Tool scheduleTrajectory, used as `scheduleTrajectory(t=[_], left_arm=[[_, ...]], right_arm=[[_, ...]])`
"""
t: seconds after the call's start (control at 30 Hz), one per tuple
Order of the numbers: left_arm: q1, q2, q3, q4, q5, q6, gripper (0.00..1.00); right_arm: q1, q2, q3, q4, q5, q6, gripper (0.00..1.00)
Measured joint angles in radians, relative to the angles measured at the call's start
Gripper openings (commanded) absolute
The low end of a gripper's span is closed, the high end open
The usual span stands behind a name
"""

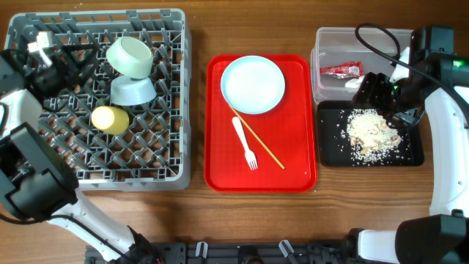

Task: Sort waste into correct bins and load items into the dishwasher rack
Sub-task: 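Carry the green bowl into the dish rack and release it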

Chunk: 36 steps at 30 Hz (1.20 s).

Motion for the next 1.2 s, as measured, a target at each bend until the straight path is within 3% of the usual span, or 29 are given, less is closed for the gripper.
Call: scheduleTrajectory(t=[0.17, 0.43, 0.8, 1.0, 1.2], left_arm=[[0.028, -0.051, 0.000, -0.004, -0.026, -0.009, 1.00], [0.013, -0.298, 0.002, -0.043, -0.092, -0.014, 1.00], [-0.244, -0.296, 0.002, -0.316, -0.494, 0.090, 1.00], [-0.378, -0.295, 0.002, -0.346, -0.794, 0.121, 1.00], [-0.396, -0.275, 0.002, -0.337, -0.969, 0.129, 1.00]], right_arm=[[0.000, 0.000, 0.000, 0.000, 0.000, 0.000, 0.82], [0.000, 0.000, 0.000, 0.000, 0.000, 0.000, 0.82], [0.000, 0.000, 0.000, 0.000, 0.000, 0.000, 0.82], [0.000, 0.000, 0.000, 0.000, 0.000, 0.000, 0.82], [0.000, 0.000, 0.000, 0.000, 0.000, 0.000, 0.82]])
